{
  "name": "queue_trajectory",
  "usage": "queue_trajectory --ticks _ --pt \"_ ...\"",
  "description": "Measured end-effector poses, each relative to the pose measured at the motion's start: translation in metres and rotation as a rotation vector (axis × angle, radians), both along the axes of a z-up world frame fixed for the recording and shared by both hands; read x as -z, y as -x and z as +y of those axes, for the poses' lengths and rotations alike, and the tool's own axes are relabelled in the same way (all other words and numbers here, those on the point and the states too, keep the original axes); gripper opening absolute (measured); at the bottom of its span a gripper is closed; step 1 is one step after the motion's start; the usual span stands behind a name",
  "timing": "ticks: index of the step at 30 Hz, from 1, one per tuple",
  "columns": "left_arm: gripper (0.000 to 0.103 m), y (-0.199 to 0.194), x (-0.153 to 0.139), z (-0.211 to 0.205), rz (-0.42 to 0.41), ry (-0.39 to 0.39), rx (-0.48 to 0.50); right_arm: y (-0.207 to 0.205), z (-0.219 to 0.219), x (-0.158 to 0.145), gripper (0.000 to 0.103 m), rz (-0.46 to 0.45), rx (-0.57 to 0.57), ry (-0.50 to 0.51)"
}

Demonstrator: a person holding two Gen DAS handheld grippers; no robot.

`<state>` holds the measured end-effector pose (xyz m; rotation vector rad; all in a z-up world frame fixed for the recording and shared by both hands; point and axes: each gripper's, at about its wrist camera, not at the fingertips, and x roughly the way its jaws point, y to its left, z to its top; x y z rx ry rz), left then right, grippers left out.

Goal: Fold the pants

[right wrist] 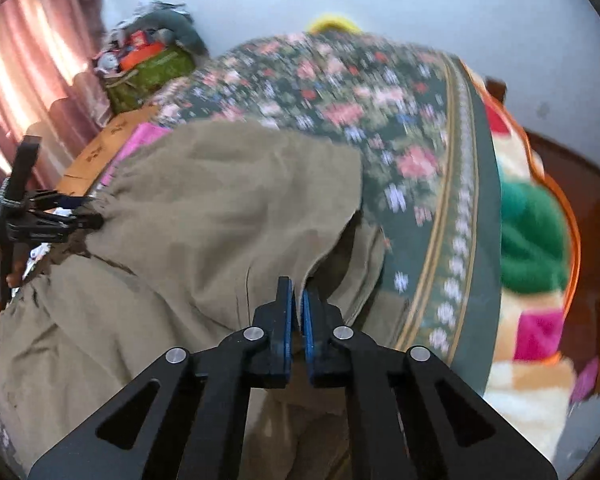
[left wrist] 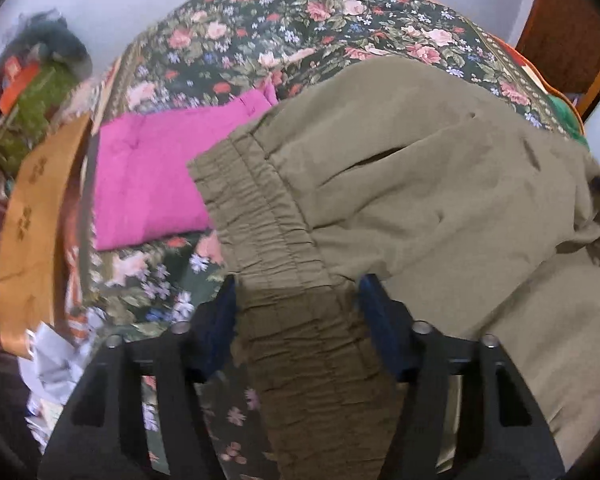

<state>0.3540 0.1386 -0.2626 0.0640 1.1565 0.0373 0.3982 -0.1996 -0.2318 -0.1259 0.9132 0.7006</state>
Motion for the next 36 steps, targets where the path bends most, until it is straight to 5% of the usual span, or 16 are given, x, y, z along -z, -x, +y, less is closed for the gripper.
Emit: queue_trajectory --ticks 9,21,28,36 --pt "0.046 0.0 -0.015 0.009 -0.066 -0.065 -0.045 -0.019 0.016 -0.03 0.003 -0.129 -0.001 0.009" --pt "0.051 -0.002 0.011 0.023 -0.035 -0.036 -0.131 -0.052 0.025 0.054 0.003 0.046 0.034 0.175" --pt "0.056 -0.002 0.009 0.026 -0.031 -0.032 -0.123 -0.053 0.027 0.045 0.006 0.066 0.028 0.205" --pt "0.06 0.003 -0.02 0.02 -0.056 -0.041 -0.075 -0.042 0.025 -0.002 0.012 -0.01 0.027 0.144"
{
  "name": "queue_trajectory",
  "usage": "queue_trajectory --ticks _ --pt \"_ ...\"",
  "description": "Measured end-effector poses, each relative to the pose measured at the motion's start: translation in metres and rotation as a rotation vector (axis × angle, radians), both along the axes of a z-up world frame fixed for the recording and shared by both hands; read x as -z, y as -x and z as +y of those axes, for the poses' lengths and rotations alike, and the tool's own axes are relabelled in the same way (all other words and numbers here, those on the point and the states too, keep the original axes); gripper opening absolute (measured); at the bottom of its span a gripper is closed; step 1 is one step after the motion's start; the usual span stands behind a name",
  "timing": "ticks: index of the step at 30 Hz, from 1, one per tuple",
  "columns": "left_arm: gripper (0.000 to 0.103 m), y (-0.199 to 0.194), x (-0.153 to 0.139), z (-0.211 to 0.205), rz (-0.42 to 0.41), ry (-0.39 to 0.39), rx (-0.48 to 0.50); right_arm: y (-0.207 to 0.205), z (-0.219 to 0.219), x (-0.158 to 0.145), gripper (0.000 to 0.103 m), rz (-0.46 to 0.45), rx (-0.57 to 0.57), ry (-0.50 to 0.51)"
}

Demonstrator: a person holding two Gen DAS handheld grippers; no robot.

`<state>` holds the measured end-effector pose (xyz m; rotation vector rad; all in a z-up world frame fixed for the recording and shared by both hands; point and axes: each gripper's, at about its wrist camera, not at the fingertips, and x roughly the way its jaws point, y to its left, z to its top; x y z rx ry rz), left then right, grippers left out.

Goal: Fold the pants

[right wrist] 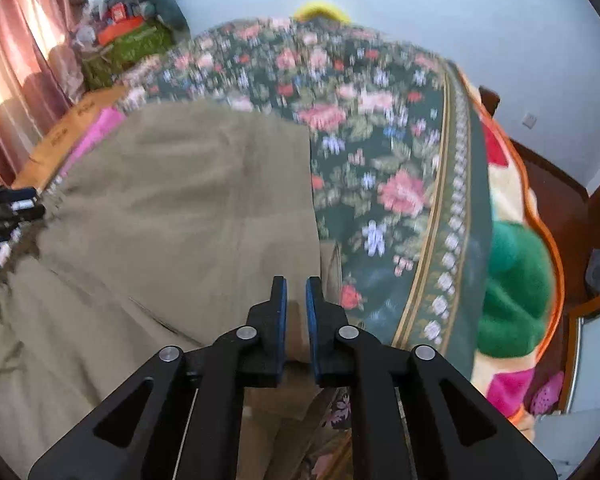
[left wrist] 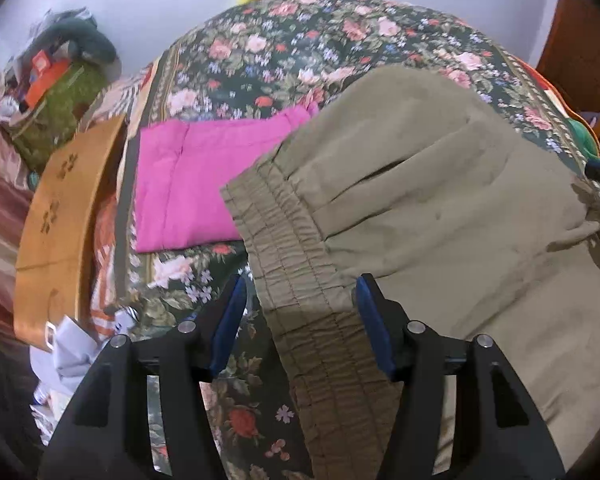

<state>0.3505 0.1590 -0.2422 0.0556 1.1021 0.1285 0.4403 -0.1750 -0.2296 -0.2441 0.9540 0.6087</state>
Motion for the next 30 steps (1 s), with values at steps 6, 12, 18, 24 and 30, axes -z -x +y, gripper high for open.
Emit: queue_trajectory --ticks 6,12,18,24,30 --pt "0.079 -0.002 -0.034 0.0 -0.096 0.008 0.007 0.001 0.006 -0.043 0.037 -0.106 -0.002 -0.096" --pt "0.08 -0.019 -0.053 0.016 -0.153 0.015 -0.036 -0.011 0.026 -0.062 0.052 -0.16 -0.011 -0.151" --pt "0.086 -0.042 -0.042 0.044 -0.156 0.016 -0.127 -0.039 0.051 -0.051 0.058 -0.151 -0.025 -0.144" --pt "0.086 -0.063 -0.006 0.058 -0.08 0.029 -0.152 -0.072 0.067 -0.016 0.059 -0.072 -0.016 -0.102" --pt "0.087 -0.077 0.029 0.064 -0.019 -0.001 -0.185 -0.11 0.081 0.02 0.059 0.018 0.015 -0.084"
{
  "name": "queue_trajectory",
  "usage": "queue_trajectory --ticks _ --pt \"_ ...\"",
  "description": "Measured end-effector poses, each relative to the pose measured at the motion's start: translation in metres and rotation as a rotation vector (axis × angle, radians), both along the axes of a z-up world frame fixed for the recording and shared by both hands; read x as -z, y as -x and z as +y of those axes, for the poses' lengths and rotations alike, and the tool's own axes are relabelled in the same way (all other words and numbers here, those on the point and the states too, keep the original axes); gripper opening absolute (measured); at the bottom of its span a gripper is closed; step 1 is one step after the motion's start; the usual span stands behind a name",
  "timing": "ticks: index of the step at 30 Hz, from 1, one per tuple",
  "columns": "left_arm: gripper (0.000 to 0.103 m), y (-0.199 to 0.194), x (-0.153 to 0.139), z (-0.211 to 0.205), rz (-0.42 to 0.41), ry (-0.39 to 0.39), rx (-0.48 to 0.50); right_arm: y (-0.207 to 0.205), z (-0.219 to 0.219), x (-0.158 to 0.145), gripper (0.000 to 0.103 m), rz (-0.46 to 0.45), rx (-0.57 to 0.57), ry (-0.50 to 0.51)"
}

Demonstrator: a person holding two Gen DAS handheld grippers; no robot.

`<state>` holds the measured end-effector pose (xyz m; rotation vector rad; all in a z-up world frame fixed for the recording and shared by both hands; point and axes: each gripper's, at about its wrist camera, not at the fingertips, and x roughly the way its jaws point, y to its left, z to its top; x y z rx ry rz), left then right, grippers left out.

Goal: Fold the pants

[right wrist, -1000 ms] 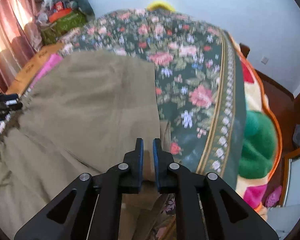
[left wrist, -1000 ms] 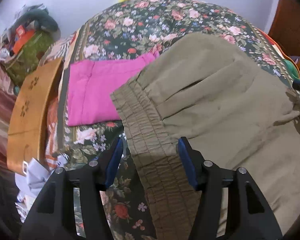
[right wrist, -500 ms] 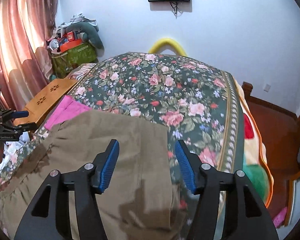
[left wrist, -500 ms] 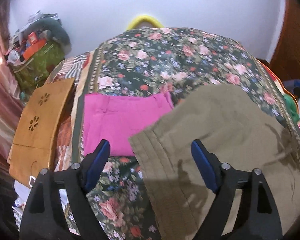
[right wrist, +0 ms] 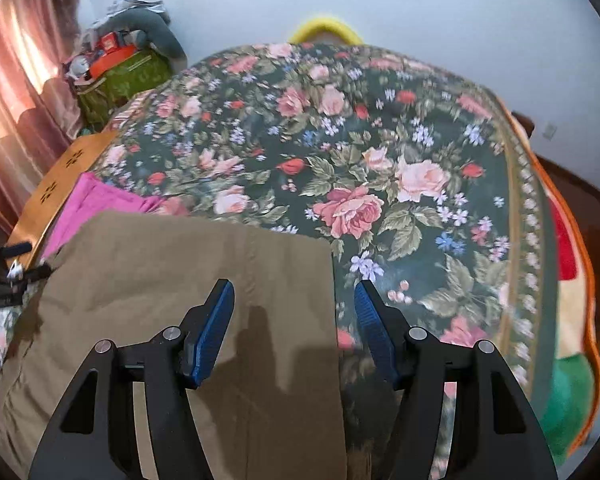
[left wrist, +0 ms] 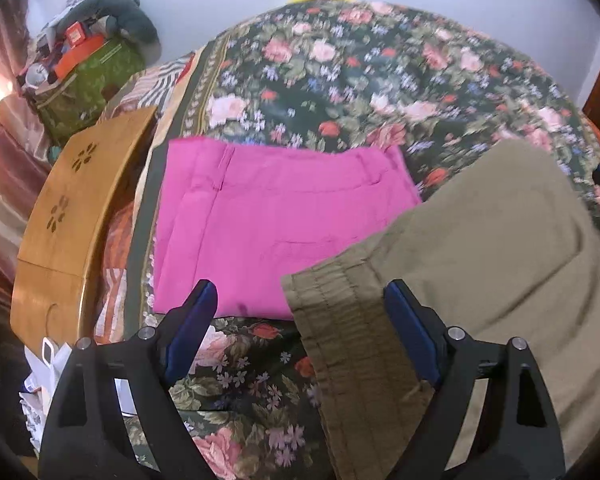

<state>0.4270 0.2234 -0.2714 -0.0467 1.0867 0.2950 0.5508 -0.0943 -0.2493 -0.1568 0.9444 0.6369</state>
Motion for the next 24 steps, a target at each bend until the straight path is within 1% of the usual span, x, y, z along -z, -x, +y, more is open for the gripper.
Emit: queue_trajectory --ticks 4,9,11,12,13,14,15,16,17,18,19,21,24 --pt "0.09 -0.005 0.007 0.002 -0.006 0.017 -0.003 -0.022 0.01 0.016 0.059 0.056 0.023 -0.027" --pt "0.09 -0.011 0.013 0.001 0.003 0.044 0.027 -0.036 0.021 0.044 0.058 0.149 0.054 -0.053" --pt "0.09 -0.014 0.017 0.001 0.009 0.059 0.038 -0.034 0.02 0.046 0.058 0.139 0.065 -0.075" --pt "0.091 -0.015 0.018 0.002 0.01 0.072 0.039 -0.034 0.019 0.047 0.057 0.141 0.064 -0.079" --pt "0.09 -0.015 0.019 0.003 0.011 0.091 0.038 -0.034 0.018 0.047 0.052 0.152 0.058 -0.088" --pt "0.09 -0.015 0.02 0.007 0.011 0.123 0.031 -0.035 0.018 0.047 0.049 0.162 0.051 -0.095" --pt "0.086 -0.015 0.022 0.01 0.011 0.156 0.026 -0.036 0.019 0.048 0.043 0.164 0.052 -0.087" --pt "0.08 -0.014 0.023 0.013 0.01 0.196 0.021 -0.034 0.021 0.048 0.037 0.15 0.051 -0.057" --pt "0.074 -0.013 0.025 0.016 0.005 0.26 0.021 -0.033 0.023 0.048 0.033 0.14 0.04 -0.049" --pt "0.055 -0.012 0.025 0.019 -0.003 0.319 0.031 -0.032 0.025 0.047 0.022 0.133 0.025 -0.048" --pt "0.054 -0.012 0.026 0.021 -0.006 0.359 0.026 -0.029 0.026 0.046 0.015 0.125 0.013 -0.052" --pt "0.053 -0.011 0.025 0.021 -0.007 0.364 0.019 -0.024 0.024 0.043 0.011 0.106 0.005 -0.062" --pt "0.05 -0.01 0.018 0.013 -0.012 0.293 0.043 -0.018 0.025 0.036 0.009 0.061 0.001 -0.047"
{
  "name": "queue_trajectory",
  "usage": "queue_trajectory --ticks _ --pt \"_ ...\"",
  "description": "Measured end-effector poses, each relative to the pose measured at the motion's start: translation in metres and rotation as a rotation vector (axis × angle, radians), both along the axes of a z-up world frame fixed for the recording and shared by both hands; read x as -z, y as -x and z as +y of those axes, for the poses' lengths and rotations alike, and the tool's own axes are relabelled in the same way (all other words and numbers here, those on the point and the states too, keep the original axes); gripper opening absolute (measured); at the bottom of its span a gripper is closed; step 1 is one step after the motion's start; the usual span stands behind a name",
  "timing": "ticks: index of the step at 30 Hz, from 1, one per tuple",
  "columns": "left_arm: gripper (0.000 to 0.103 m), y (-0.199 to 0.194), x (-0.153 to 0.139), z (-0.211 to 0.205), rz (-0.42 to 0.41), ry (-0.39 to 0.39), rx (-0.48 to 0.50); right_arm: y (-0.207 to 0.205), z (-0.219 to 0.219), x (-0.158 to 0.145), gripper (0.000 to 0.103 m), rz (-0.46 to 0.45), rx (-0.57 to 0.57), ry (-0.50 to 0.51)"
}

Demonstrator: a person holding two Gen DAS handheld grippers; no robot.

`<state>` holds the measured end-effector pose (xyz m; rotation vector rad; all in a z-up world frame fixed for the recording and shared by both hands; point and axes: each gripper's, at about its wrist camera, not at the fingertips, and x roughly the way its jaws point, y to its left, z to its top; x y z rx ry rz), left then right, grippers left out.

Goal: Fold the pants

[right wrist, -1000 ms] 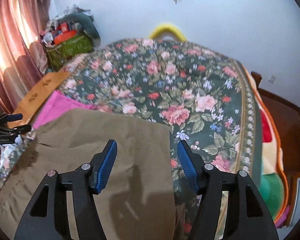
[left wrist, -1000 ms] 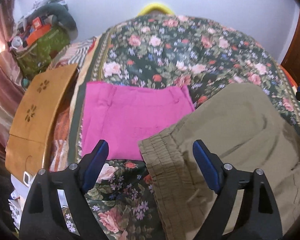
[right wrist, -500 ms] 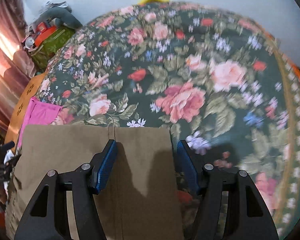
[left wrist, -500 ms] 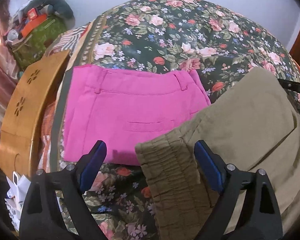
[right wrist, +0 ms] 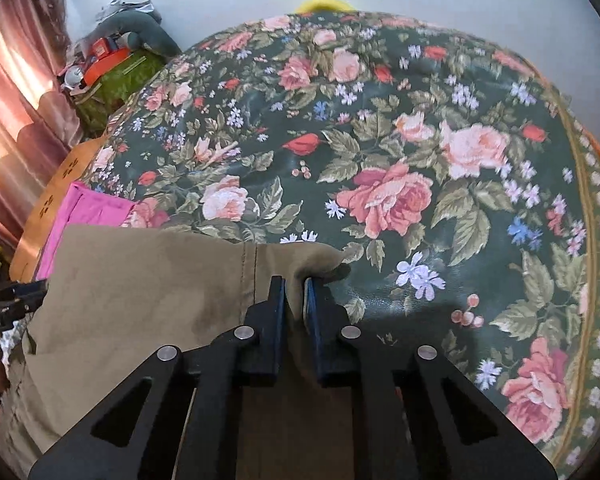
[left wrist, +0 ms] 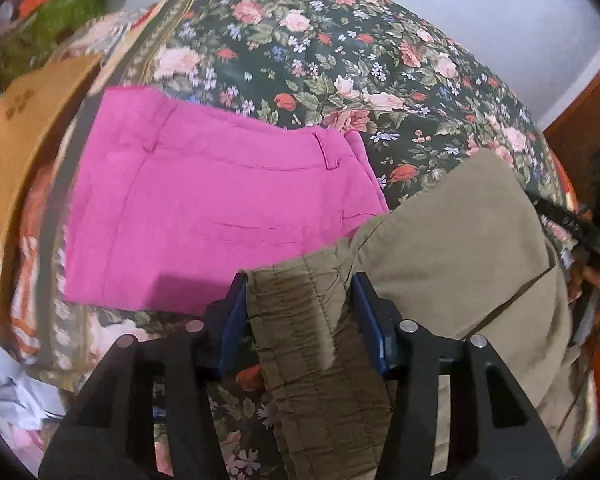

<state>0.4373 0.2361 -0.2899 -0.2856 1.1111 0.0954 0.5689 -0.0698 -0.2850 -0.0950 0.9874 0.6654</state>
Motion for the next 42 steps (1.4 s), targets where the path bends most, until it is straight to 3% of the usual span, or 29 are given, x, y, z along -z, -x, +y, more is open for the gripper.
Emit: queue_trajectory --ticks 6,14,20,29,37,42 --pt "0.047 0.001 -0.03 -0.013 -0.055 -0.166 0.01 0.007 -0.008 -0.039 0.008 -0.129 0.02 0.009" --pt "0.046 0.019 -0.12 -0.032 -0.255 -0.236 0.028 0.035 -0.052 -0.13 0.008 -0.276 0.105 -0.149" --pt "0.046 0.041 -0.148 -0.061 -0.302 -0.306 0.084 0.079 -0.088 -0.164 0.008 -0.318 0.11 -0.197" --pt "0.046 0.094 -0.148 -0.079 -0.283 -0.29 0.106 0.169 -0.114 -0.168 0.008 -0.37 0.078 -0.161" --pt "0.046 0.149 -0.145 -0.088 -0.275 -0.273 0.122 0.23 -0.128 -0.158 0.008 -0.341 0.089 -0.186" --pt "0.046 0.176 -0.134 -0.094 -0.263 -0.294 0.131 0.267 -0.131 -0.142 0.008 -0.298 0.097 -0.151"
